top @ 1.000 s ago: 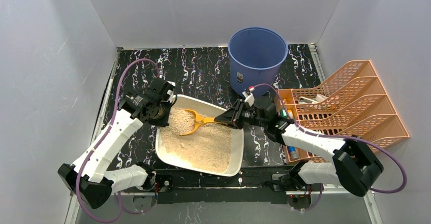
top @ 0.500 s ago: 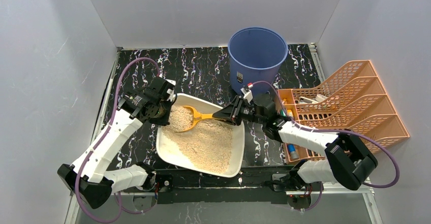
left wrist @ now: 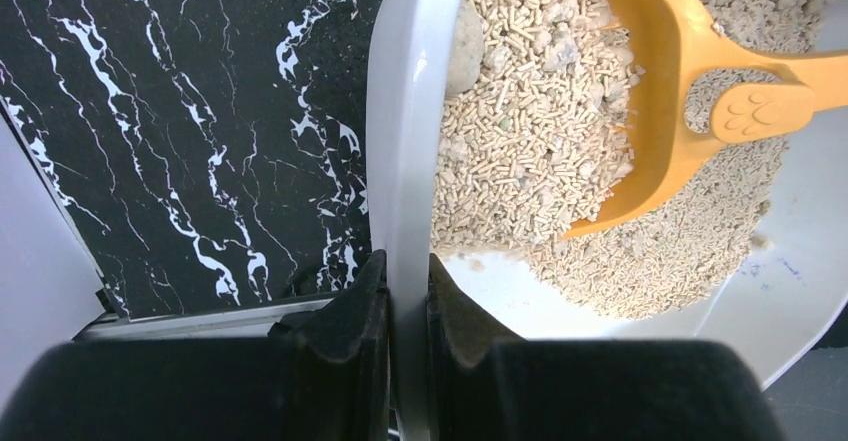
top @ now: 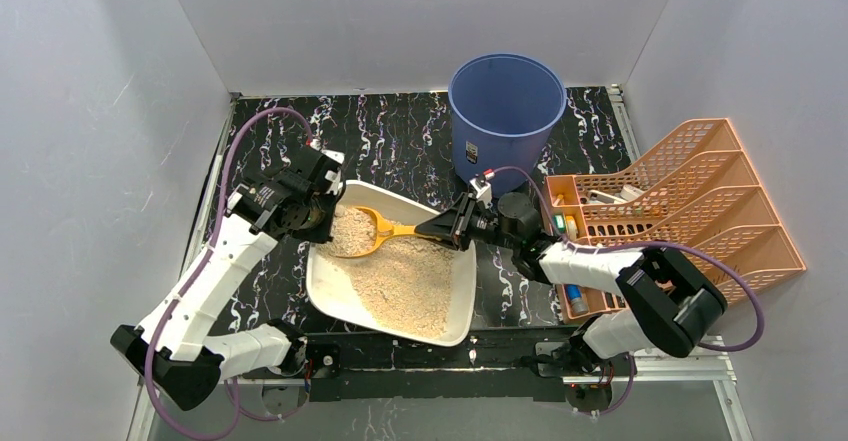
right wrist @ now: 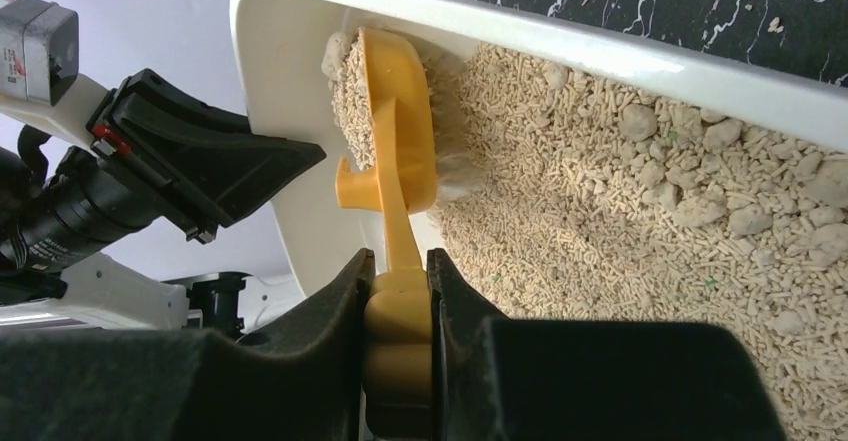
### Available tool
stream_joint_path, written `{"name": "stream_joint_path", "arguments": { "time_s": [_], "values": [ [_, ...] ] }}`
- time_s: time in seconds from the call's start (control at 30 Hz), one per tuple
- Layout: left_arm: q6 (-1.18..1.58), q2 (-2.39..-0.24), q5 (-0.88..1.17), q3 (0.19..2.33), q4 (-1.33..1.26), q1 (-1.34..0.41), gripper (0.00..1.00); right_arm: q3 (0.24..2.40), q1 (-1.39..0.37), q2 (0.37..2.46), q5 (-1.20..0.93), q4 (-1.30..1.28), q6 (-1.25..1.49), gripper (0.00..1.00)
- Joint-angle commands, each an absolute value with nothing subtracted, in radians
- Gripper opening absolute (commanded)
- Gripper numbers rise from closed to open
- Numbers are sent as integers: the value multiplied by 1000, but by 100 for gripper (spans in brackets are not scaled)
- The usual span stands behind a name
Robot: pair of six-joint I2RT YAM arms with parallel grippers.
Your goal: Clean the litter box
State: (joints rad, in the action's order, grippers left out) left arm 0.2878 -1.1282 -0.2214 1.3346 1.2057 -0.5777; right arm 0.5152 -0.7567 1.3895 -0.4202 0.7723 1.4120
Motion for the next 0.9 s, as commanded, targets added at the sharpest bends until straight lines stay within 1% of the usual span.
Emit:
{"name": "stream_joint_path", "arguments": {
  "time_s": [0.0,0.03,0.1,0.13,0.17,0.2,0.23,0.27,0.3,0.37,0.4,0.43,0.47,0.5,0.53,0.57,0.6,0.63,0.67,0.7,0.73,0.77,0.8,0.83,0.87],
  "values": [
    [318,-1091,-18,1448,1002,-603,0,437,-768,1395,-338,881,1469,1],
    [321,-1089,-18,1451,996,-603,0,453,-774,1424,-386,917,1459,1],
    [328,-1092,-15,1460,990,-603,0,554,-779,1466,-515,831,1383,1],
    [331,-1094,-15,1463,989,-603,0,523,-765,1441,-483,791,1389,1],
    [334,-1095,-15,1467,990,-603,0,460,-748,1414,-379,808,1437,1],
    [339,-1093,-17,1469,989,-603,0,420,-745,1409,-369,898,1470,1],
    [341,-1090,-20,1468,987,-603,0,447,-753,1433,-451,952,1460,1],
    [343,-1088,-25,1468,986,-603,0,509,-773,1460,-532,939,1424,1],
    [344,-1088,-28,1468,985,-603,0,530,-781,1464,-539,889,1390,1],
    [345,-1092,-33,1466,986,-602,0,440,-736,1416,-416,811,1434,1],
    [347,-1093,-34,1464,986,-603,0,383,-716,1414,-416,916,1487,1],
    [350,-1094,-36,1465,985,-603,0,387,-717,1434,-482,1014,1501,1],
    [352,-1094,-39,1463,985,-603,0,442,-743,1456,-547,1005,1474,1],
    [354,-1094,-44,1461,983,-603,0,481,-764,1458,-562,938,1433,1],
    [354,-1096,-46,1461,982,-603,0,475,-761,1434,-506,828,1398,1],
    [355,-1099,-48,1462,981,-603,0,435,-728,1403,-440,775,1422,1],
    [359,-1100,-49,1462,977,-603,0,365,-698,1393,-409,898,1485,1],
    [364,-1100,-49,1461,973,-603,0,342,-691,1415,-451,1030,1518,1],
    [367,-1101,-49,1460,967,-603,0,390,-708,1442,-521,1022,1506,1],
    [369,-1100,-49,1459,964,-603,0,450,-730,1453,-553,944,1456,1],
    [371,-1102,-49,1458,961,-603,0,472,-734,1438,-522,834,1405,1],
    [372,-1103,-48,1458,960,-603,0,447,-718,1411,-447,763,1396,1],
    [374,-1105,-48,1460,960,-603,0,384,-684,1398,-405,833,1454,1],
    [376,-1102,-50,1459,959,-603,0,329,-680,1425,-425,1006,1504,1],
    [378,-1098,-54,1457,957,-603,0,365,-698,1459,-495,1078,1512,1]
  ]
}}
